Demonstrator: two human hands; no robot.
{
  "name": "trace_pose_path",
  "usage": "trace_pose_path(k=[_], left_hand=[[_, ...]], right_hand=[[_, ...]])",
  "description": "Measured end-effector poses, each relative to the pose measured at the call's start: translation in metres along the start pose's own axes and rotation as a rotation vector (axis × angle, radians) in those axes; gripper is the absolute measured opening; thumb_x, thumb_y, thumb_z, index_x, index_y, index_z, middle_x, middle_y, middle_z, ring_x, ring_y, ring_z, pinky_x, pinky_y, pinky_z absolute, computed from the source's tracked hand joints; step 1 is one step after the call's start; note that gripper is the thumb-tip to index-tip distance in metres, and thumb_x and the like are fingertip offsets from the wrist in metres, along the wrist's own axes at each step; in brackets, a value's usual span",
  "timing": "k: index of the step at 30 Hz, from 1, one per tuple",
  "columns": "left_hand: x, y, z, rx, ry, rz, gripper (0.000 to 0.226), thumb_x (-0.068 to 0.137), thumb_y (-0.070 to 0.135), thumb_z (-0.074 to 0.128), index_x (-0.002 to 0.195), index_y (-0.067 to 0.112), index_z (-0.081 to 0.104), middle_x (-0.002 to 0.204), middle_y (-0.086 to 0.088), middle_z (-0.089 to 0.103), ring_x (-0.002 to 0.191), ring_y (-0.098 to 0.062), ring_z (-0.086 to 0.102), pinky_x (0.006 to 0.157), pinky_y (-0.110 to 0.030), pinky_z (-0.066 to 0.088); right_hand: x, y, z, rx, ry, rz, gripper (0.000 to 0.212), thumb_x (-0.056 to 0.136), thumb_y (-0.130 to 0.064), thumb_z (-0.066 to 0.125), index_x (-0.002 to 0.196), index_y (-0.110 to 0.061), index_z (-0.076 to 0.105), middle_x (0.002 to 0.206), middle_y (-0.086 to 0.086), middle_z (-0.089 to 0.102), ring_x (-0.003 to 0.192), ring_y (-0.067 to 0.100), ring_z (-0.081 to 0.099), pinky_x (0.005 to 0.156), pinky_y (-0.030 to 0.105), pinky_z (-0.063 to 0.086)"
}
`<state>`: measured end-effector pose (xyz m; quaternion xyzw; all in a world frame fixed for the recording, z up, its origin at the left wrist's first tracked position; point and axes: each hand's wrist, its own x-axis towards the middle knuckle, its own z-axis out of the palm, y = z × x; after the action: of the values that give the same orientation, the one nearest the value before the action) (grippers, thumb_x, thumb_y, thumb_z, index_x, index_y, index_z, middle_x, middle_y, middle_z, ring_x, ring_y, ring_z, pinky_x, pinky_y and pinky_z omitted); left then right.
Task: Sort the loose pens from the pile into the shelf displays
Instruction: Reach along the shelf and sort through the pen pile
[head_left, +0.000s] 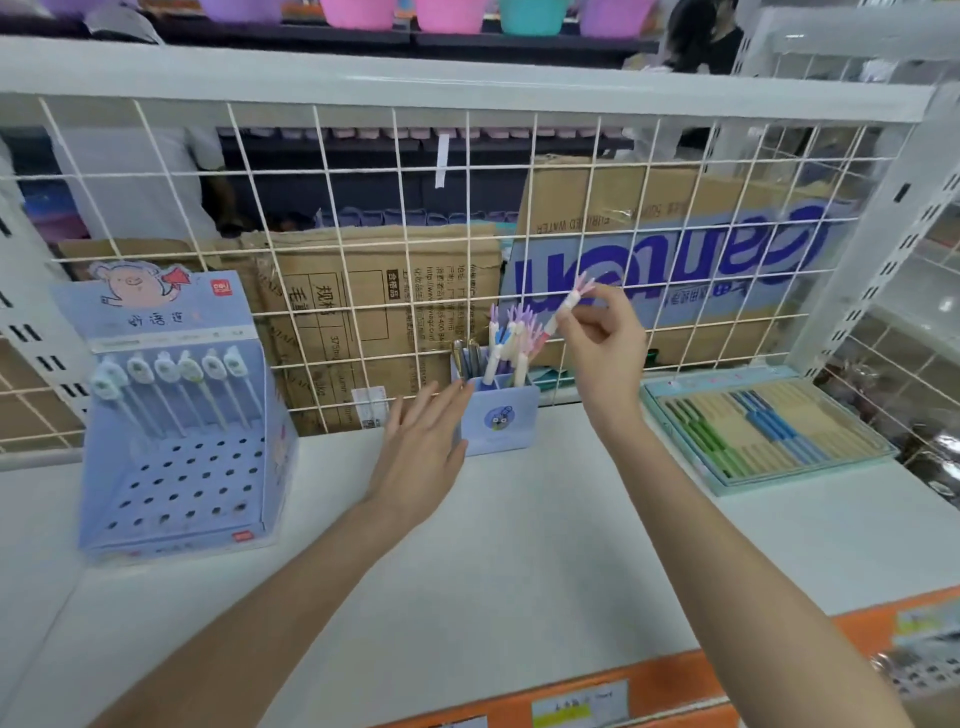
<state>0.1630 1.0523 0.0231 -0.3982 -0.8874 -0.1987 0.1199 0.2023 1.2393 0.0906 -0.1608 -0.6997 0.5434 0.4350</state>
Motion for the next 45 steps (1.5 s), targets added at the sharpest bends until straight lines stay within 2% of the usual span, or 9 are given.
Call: trace_pose_path(k=[7, 13, 18, 25, 29, 32, 36, 39, 45], left_hand=[[-0.004, 0.003, 0.004, 0.095, 0.038, -0.003, 0.054, 0.079, 0.017, 0.053, 0.133, 0.010, 0.050, 0.129, -0.005, 0.058, 0.119, -0.032, 0.053, 0.094, -0.055, 0.038], [-0.004, 0.006, 0.003, 0.070, 0.015, -0.055, 0.054, 0.082, 0.017, 0.047, 0.136, 0.011, 0.046, 0.135, -0.005, 0.053, 0.125, -0.032, 0.047, 0.100, -0.056, 0.032], [-0.004, 0.007, 0.001, 0.103, -0.003, -0.072, 0.053, 0.081, 0.014, 0.050, 0.135, 0.012, 0.049, 0.131, -0.009, 0.055, 0.123, -0.035, 0.048, 0.097, -0.059, 0.034], [-0.006, 0.010, -0.002, 0.135, -0.076, -0.140, 0.062, 0.096, 0.019, 0.044, 0.149, 0.029, 0.012, 0.155, 0.000, 0.018, 0.143, -0.023, 0.008, 0.113, -0.045, 0.005], [-0.011, 0.011, -0.003, 0.092, -0.117, -0.201, 0.068, 0.096, 0.021, 0.043, 0.148, 0.034, 0.000, 0.156, 0.003, 0.007, 0.143, -0.018, 0.000, 0.114, -0.043, 0.000], [-0.020, 0.008, -0.009, 0.046, -0.073, -0.200, 0.062, 0.097, 0.021, 0.042, 0.148, 0.032, 0.009, 0.156, 0.005, 0.009, 0.143, -0.013, 0.002, 0.114, -0.036, -0.002], [-0.047, -0.009, -0.025, -0.054, 0.050, -0.195, 0.049, 0.095, 0.015, 0.047, 0.142, 0.024, 0.036, 0.149, 0.004, 0.032, 0.137, -0.011, 0.027, 0.114, -0.033, 0.006], [-0.087, -0.040, -0.043, 0.021, 0.174, -0.213, 0.036, 0.086, 0.010, 0.051, 0.121, 0.015, 0.060, 0.117, -0.002, 0.064, 0.113, -0.012, 0.051, 0.106, -0.050, 0.028], [-0.197, -0.108, -0.098, 0.245, 0.208, -0.511, 0.043, 0.080, 0.024, 0.036, 0.110, 0.014, 0.066, 0.104, -0.002, 0.068, 0.097, -0.017, 0.061, 0.089, -0.048, 0.047]], right_hand=[[-0.003, 0.020, 0.003, -0.102, -0.192, 0.052, 0.019, 0.086, -0.009, 0.064, 0.102, -0.018, 0.056, 0.087, -0.001, 0.065, 0.083, 0.013, 0.064, 0.073, 0.022, 0.052], [-0.004, 0.021, 0.008, -0.274, -0.275, 0.034, 0.018, 0.086, -0.008, 0.064, 0.102, -0.009, 0.059, 0.087, 0.000, 0.064, 0.078, 0.010, 0.059, 0.066, 0.010, 0.045], [-0.010, 0.025, 0.014, -0.439, -0.391, 0.054, 0.024, 0.088, -0.011, 0.061, 0.111, -0.006, 0.060, 0.102, 0.008, 0.069, 0.087, 0.015, 0.061, 0.074, 0.022, 0.045], [-0.014, 0.022, 0.008, -0.321, -0.360, -0.055, 0.049, 0.088, -0.004, 0.058, 0.132, -0.020, 0.043, 0.104, -0.007, 0.057, 0.081, 0.000, 0.055, 0.066, 0.002, 0.040], [-0.016, 0.020, 0.005, -0.318, -0.238, -0.095, 0.053, 0.088, 0.000, 0.057, 0.135, -0.019, 0.042, 0.122, -0.001, 0.055, 0.106, 0.011, 0.054, 0.092, 0.031, 0.049], [-0.036, 0.008, 0.012, -0.402, -0.189, -0.228, 0.048, 0.086, 0.003, 0.055, 0.129, -0.014, 0.050, 0.124, 0.004, 0.057, 0.112, 0.021, 0.052, 0.096, 0.036, 0.044], [-0.088, -0.006, 0.046, -0.411, -0.399, -0.448, 0.040, 0.080, 0.003, 0.056, 0.118, -0.009, 0.060, 0.121, 0.010, 0.059, 0.113, 0.028, 0.054, 0.093, 0.036, 0.040], [-0.128, -0.007, 0.079, -0.400, -0.610, -0.466, 0.041, 0.076, 0.000, 0.056, 0.115, -0.009, 0.061, 0.120, 0.013, 0.060, 0.111, 0.031, 0.056, 0.092, 0.040, 0.042], [-0.208, -0.030, 0.159, -0.409, -0.992, -0.516, 0.045, 0.067, -0.003, 0.056, 0.111, -0.006, 0.065, 0.116, 0.021, 0.062, 0.110, 0.039, 0.059, 0.084, 0.052, 0.050]])
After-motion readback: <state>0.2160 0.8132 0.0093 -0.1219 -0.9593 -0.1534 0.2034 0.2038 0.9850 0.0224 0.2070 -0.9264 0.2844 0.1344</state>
